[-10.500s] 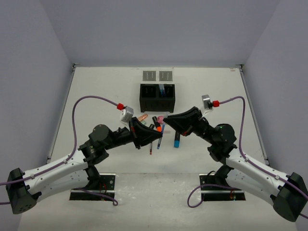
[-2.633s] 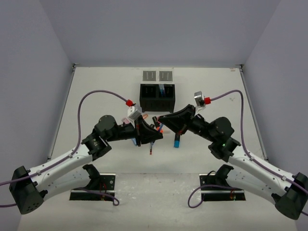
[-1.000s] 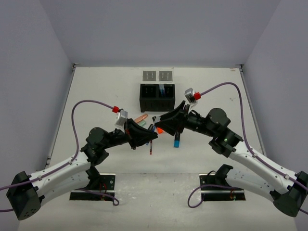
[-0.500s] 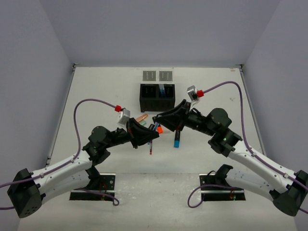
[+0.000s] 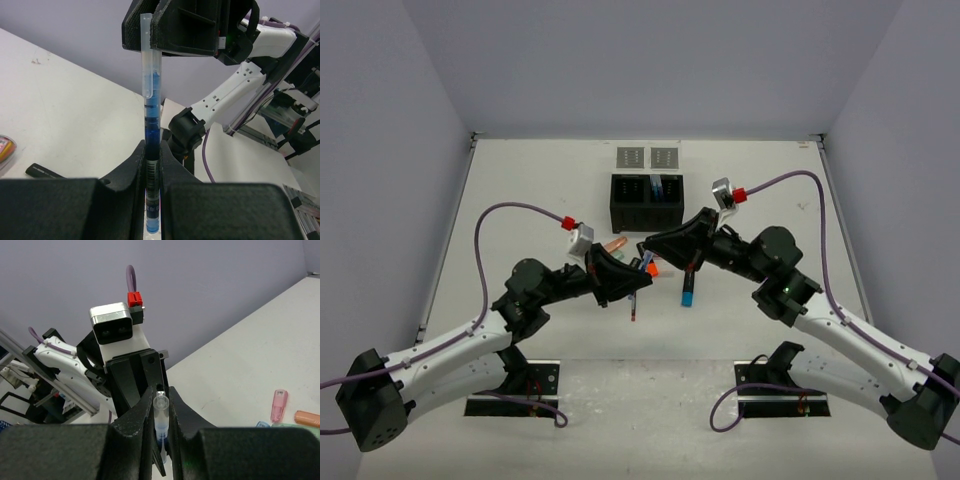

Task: Sort the stationery into containers
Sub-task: Close the pen cap on the pen, then place the pen in the storage box.

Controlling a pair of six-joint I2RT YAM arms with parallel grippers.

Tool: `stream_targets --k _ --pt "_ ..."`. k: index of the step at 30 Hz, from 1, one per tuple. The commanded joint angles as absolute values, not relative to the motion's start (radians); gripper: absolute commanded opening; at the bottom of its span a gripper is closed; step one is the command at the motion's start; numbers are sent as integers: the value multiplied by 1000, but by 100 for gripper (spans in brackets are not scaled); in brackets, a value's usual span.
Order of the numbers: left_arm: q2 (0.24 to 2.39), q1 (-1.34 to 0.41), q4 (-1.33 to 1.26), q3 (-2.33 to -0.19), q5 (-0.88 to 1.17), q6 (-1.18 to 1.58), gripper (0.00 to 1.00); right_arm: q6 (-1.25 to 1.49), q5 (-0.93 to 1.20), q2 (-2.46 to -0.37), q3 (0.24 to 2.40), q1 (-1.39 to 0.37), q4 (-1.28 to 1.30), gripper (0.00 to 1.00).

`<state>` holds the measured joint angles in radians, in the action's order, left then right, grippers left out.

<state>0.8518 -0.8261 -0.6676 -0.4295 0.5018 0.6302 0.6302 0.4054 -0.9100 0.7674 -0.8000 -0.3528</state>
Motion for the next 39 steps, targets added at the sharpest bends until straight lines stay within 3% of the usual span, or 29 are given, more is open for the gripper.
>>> stream_targets --k 1,7,11,20,27,30,32,33,35,36,38,39 --pt "851 -824 -666 -567 457 557 0 643 482 -942 686 -805 -400 0" --pt "899 -824 -595 -764 463 486 0 696 562 -1039 460 -835 -596 0" --pt "959 -822 -579 -858 508 479 0 690 534 -1071 425 -879 -624 0" --pt "926 -825 -681 -661 536 521 0 647 414 -947 505 -876 -486 0" --pt "865 -822 -605 -624 472 489 0 624 388 -919 540 -877 -432 13" --pt "877 -822 -564 -647 450 475 0 624 396 -920 548 -876 -434 0" --pt "897 -823 -512 -676 418 469 0 623 396 -920 555 -876 -432 0" --pt "906 -824 -484 -691 403 467 4 621 382 -918 558 -876 -427 0" --pt "930 -822 -418 -721 366 473 24 617 314 -912 568 -875 -421 0" --pt "937 -823 -403 -727 355 476 38 614 287 -909 571 -871 -420 0" --pt "942 -822 -370 -724 322 491 79 619 226 -905 584 -847 -420 0" --pt "943 -822 -354 -718 311 493 86 620 206 -904 594 -828 -419 0"
